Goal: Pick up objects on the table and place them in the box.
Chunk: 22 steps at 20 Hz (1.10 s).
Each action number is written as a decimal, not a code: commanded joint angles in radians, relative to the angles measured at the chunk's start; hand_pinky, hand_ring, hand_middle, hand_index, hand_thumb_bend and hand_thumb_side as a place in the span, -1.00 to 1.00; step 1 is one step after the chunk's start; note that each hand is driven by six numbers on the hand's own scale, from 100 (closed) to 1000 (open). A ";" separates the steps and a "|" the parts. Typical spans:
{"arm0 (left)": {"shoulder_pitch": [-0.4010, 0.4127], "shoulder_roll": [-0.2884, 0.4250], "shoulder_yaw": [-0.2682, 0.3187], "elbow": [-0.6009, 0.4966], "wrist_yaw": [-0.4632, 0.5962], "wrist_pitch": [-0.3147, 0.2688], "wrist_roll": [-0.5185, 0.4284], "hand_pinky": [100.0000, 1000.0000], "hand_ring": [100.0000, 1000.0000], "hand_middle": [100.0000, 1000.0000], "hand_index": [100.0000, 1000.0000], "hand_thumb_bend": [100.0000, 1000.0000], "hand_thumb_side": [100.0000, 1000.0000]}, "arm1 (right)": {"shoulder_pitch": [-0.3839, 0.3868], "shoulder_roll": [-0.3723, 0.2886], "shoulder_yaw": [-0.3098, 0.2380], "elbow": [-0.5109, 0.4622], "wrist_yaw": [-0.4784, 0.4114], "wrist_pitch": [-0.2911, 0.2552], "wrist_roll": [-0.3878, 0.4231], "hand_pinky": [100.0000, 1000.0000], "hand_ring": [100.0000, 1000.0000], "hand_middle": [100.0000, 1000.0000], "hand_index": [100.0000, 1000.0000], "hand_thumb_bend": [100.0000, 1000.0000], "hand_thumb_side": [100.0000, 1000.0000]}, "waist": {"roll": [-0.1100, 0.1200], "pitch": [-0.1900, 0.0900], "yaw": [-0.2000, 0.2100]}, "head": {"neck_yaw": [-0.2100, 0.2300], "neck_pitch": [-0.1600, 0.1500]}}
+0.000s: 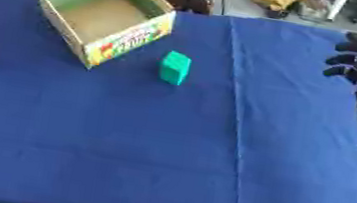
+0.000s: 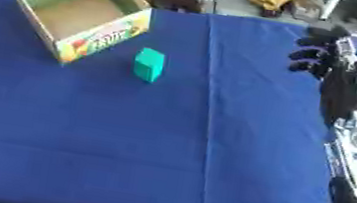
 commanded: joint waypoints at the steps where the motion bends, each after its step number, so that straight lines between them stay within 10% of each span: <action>1: -0.016 0.009 0.005 -0.020 0.002 0.000 0.003 -0.31 -0.42 -0.18 0.05 -0.10 0.70 | -0.008 -0.014 -0.006 -0.023 -0.008 -0.002 -0.001 -0.11 0.08 0.16 0.50 -1.00 0.84 | 0.002 -0.011 0.000 | 0.000 0.005; 22: -0.017 0.011 0.003 -0.020 0.002 0.001 0.001 -0.31 -0.42 -0.18 0.05 -0.10 0.70 | -0.050 -0.051 0.022 -0.015 0.017 0.013 0.037 -0.07 0.10 0.19 0.52 -1.00 0.82 | -0.002 -0.012 0.005 | -0.005 0.005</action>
